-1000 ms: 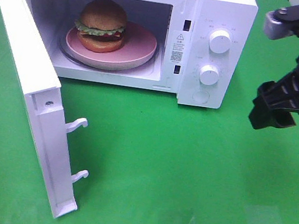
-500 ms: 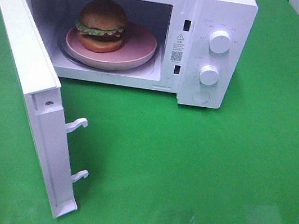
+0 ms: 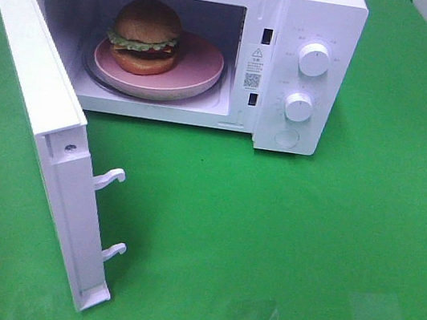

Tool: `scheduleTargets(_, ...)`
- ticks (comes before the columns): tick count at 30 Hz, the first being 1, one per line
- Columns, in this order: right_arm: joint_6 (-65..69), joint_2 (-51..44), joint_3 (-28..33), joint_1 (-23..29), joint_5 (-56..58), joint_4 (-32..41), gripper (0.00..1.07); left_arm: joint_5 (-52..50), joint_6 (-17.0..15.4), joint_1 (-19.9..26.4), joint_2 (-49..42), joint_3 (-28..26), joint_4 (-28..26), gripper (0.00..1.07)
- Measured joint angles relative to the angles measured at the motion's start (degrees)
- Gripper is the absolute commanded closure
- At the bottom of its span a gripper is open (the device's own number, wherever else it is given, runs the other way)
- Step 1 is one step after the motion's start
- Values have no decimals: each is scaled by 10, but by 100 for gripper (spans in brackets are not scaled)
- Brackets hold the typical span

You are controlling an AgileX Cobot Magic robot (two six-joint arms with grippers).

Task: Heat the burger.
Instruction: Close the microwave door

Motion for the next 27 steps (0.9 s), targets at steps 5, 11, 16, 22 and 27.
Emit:
scheduleTargets(5,0,-88,21,-15,11,-2,31,0,0,0,0,0,0,8)
scheduleTargets(11,9,-198,25,-61,14,1,31,0,0,0,0,0,0,8)
scheduleTargets(16,10,-243,40,-76,7,1,31,0,0,0,0,0,0,8)
scheduleTargets(22,9,-304,67,-100,-6,5,31,0,0,0,0,0,0,8)
scheduleTargets(27,9,-346,67,-116,-6,6,31,0,0,0,0,0,0,8)
